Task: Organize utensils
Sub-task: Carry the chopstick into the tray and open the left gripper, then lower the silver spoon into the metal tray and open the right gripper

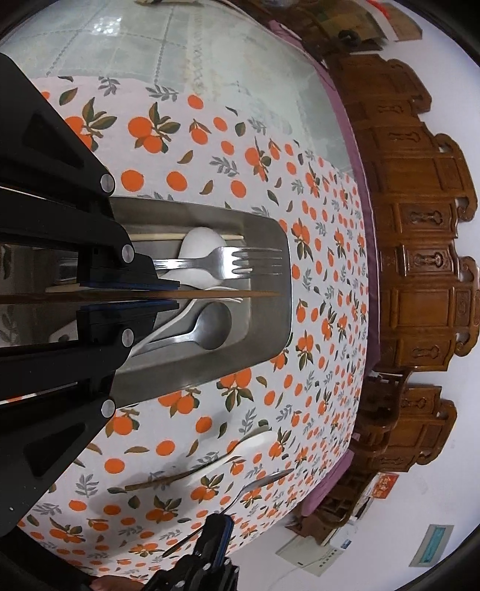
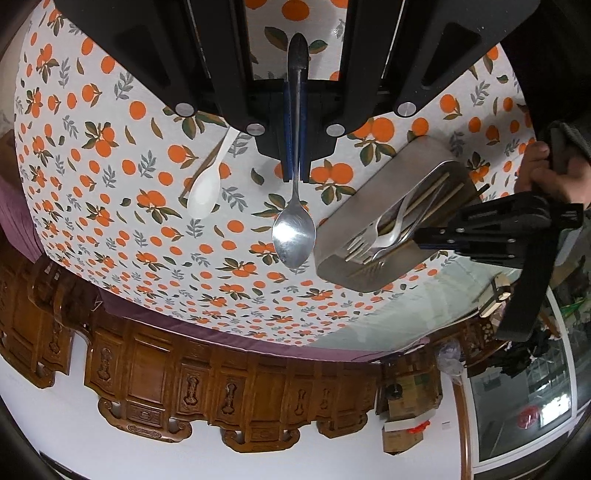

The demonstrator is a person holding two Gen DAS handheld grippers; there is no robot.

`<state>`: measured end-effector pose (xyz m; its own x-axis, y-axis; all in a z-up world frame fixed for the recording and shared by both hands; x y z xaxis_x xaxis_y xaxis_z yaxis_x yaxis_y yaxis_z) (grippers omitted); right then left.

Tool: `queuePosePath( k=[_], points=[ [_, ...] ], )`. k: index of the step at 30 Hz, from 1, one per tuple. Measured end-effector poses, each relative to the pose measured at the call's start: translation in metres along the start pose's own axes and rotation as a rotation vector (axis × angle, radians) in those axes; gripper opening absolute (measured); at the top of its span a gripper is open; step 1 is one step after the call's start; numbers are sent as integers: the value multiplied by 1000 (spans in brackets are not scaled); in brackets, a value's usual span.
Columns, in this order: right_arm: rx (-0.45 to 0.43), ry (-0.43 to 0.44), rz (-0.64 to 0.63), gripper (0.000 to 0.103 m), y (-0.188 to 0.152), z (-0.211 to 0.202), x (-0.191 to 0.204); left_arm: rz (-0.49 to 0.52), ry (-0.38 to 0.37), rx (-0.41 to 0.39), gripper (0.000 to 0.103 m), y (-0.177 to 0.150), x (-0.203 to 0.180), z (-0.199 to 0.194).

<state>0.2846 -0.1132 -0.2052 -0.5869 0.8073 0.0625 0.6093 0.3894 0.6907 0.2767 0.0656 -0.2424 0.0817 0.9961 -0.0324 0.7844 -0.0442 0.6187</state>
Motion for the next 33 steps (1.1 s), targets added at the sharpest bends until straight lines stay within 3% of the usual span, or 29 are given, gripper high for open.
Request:
queuePosePath(
  k=[18,21,26,33],
  points=[
    [8,8,-5,5,-2,5,11,15,21,9,5,10,4,12],
    [9,4,-2,5,-1,5,14,23,29,-14,18,13,7,2],
    [9,9,12,5,3,7,23,17,38,-57,22,17,17,-15],
    [7,24,-2,5,15,14,54,-14,49,-104,41,27,38,-32]
  ],
)
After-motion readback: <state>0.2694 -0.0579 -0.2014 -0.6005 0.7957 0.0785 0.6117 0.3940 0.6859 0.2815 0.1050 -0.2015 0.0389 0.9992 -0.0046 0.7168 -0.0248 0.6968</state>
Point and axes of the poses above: each gripper's, at about its wrist camera, not at the fingertips, and z roughly the way its jaws point, x to its left, y to its top, the point moved 5 cm from there along z, roughly the way its jaws point
